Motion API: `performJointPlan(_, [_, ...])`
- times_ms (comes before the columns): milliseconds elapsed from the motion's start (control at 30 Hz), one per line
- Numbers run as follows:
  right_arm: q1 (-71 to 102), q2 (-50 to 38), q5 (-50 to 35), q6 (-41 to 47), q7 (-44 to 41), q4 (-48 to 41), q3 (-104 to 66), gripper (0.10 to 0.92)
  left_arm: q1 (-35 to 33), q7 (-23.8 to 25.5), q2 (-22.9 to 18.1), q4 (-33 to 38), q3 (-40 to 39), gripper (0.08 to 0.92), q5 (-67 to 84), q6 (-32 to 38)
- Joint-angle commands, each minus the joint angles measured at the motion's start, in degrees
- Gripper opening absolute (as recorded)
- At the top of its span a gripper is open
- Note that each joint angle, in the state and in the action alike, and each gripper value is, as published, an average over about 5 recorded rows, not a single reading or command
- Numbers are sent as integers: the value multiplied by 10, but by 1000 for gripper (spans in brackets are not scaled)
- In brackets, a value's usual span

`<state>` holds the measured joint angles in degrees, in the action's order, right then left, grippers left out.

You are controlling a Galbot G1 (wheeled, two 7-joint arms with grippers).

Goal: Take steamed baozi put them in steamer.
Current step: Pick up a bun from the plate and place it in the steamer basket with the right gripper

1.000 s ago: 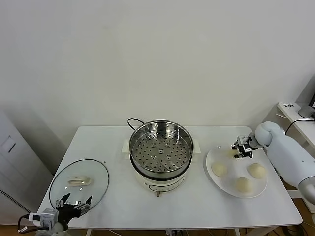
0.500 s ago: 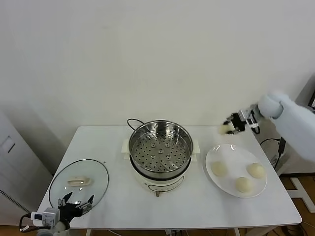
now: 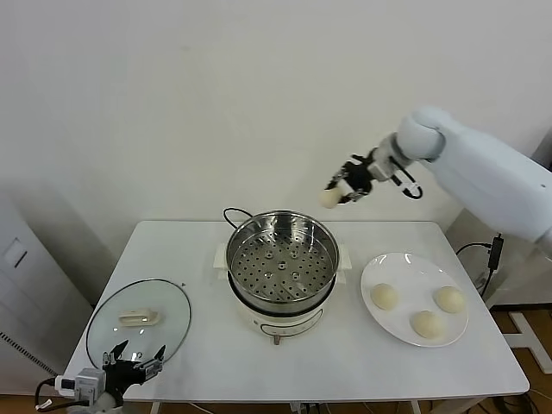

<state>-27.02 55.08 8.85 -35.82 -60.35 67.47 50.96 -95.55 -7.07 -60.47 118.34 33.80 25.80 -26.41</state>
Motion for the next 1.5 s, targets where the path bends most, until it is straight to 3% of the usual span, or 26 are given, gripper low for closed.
performJointPlan(33, [-28, 78, 62, -130, 8, 10, 29, 414, -2, 0, -1, -1, 0, 823, -1, 1])
performJointPlan(367, [46, 83, 212, -142, 11, 13, -3, 416, -9, 0, -4, 1, 0, 823, -3, 3])
performJointPlan(1333, [153, 151, 340, -142, 8, -43, -59, 448, -17, 1, -11, 6, 1, 823, -9, 3])
performJointPlan(1500, [159, 158, 358, -142, 14, -50, -69, 510, -20, 1, -11, 6, 1, 823, -9, 5])
